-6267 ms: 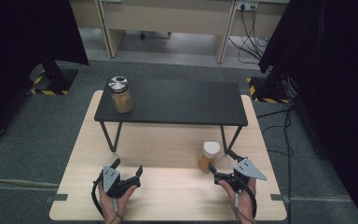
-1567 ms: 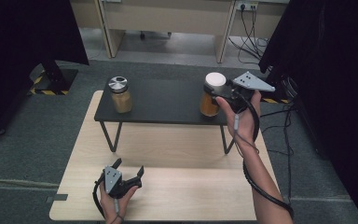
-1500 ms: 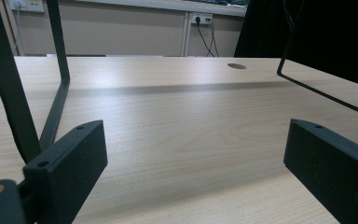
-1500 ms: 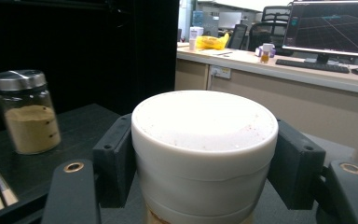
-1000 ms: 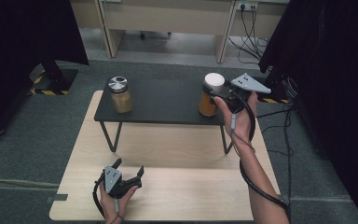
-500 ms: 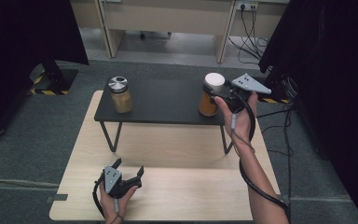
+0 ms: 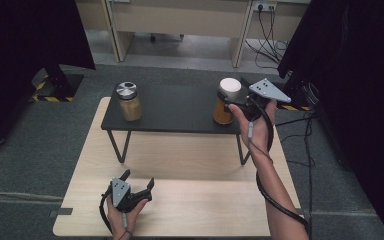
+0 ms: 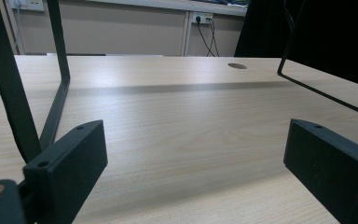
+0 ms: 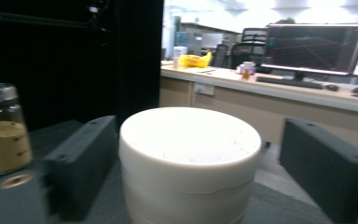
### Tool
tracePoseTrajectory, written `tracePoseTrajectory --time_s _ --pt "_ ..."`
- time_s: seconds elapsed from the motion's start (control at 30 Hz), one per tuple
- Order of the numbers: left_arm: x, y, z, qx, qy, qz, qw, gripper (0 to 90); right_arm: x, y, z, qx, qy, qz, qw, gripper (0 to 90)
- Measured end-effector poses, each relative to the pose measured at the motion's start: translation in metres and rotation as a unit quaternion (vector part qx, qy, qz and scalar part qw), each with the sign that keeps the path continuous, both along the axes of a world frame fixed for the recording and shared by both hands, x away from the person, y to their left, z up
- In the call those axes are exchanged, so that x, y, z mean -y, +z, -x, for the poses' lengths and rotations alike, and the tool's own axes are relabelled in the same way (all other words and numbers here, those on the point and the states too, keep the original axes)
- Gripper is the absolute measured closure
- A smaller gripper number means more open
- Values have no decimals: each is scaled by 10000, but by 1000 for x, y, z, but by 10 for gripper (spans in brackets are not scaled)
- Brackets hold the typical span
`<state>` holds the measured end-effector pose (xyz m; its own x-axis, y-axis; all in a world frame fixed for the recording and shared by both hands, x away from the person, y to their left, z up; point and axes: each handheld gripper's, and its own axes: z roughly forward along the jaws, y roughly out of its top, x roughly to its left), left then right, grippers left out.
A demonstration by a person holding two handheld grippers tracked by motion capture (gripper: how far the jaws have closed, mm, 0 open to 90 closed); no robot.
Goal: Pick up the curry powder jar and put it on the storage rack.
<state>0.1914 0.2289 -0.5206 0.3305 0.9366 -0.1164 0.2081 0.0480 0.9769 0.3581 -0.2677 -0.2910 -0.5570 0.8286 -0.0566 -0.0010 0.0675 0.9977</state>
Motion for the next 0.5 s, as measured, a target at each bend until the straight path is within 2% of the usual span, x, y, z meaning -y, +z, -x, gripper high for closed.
tracePoseTrajectory --time_s 0.13,0.33,0.5 --pt "0 0 0 -9 -4 6 10000 52 0 0 1 10 -26 121 9999 86" --pt "0 0 -1 -20 0 17 10000 51 2 1 5 25 -29 92 10000 86" --pt "0 0 -1 -22 1 16 10000 51 6 4 16 37 -10 70 10000 87"
